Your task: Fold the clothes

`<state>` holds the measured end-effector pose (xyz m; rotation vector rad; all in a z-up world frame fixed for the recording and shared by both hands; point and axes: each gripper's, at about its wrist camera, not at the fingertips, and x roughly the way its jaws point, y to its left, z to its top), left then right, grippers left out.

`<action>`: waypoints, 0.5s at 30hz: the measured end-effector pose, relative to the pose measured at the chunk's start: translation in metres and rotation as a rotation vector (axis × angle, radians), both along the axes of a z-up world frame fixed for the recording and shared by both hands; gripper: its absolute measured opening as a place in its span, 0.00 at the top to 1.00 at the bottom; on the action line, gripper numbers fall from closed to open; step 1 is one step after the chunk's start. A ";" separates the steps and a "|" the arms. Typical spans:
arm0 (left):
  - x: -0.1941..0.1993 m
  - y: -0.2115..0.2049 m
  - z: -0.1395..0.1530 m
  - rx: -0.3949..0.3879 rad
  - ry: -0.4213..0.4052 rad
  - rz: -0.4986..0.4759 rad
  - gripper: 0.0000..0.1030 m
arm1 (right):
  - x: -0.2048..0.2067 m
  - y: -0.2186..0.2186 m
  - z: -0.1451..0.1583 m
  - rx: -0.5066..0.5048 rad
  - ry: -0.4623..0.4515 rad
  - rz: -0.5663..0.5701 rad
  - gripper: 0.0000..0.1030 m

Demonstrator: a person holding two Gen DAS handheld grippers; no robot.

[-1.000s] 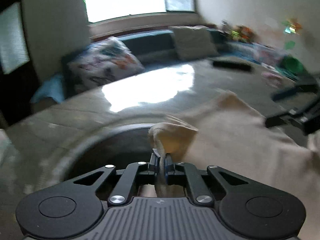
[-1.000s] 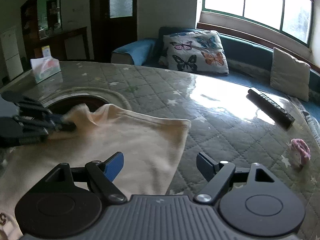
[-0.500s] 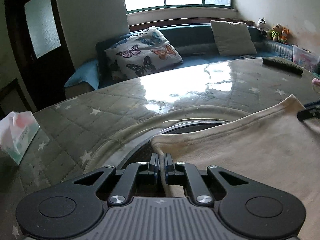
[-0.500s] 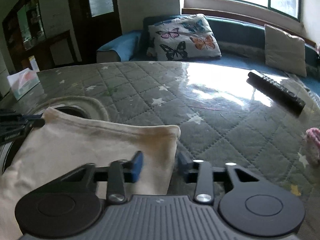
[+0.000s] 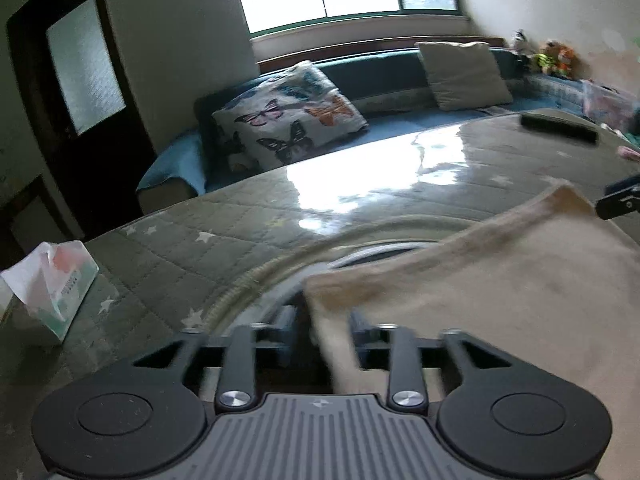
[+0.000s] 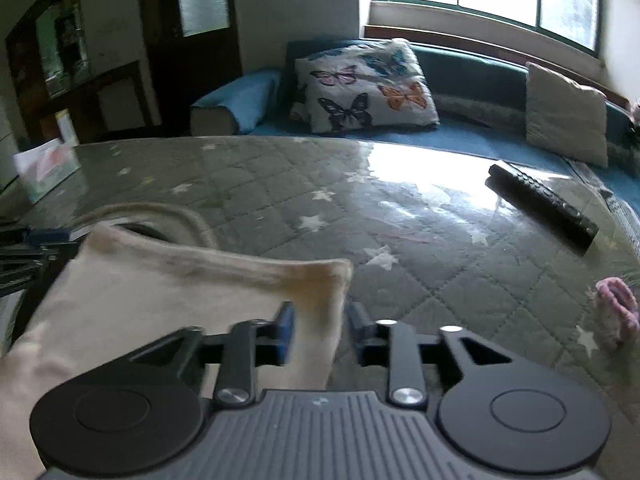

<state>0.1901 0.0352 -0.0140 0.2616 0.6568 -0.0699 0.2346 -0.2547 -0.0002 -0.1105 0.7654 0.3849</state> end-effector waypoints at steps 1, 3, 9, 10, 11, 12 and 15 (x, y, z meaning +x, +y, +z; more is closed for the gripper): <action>-0.008 -0.004 0.002 0.005 -0.001 -0.020 0.54 | -0.008 0.001 0.003 -0.005 -0.003 0.022 0.57; -0.025 -0.013 0.006 0.009 0.000 -0.054 0.46 | -0.027 0.006 0.009 -0.023 -0.012 0.070 0.48; -0.079 -0.041 0.010 0.018 0.006 -0.150 0.30 | -0.083 0.023 0.013 -0.096 -0.012 0.227 0.31; -0.088 -0.045 0.010 0.022 0.005 -0.165 0.28 | -0.093 0.026 0.011 -0.111 -0.011 0.247 0.29; -0.097 -0.050 0.009 0.026 0.004 -0.181 0.27 | -0.102 0.028 0.008 -0.127 -0.010 0.267 0.29; -0.106 -0.055 0.009 0.030 0.002 -0.197 0.24 | -0.110 0.031 0.006 -0.139 -0.007 0.279 0.29; -0.129 -0.068 0.003 0.042 -0.005 -0.227 0.21 | -0.134 0.034 -0.002 -0.147 0.004 0.306 0.29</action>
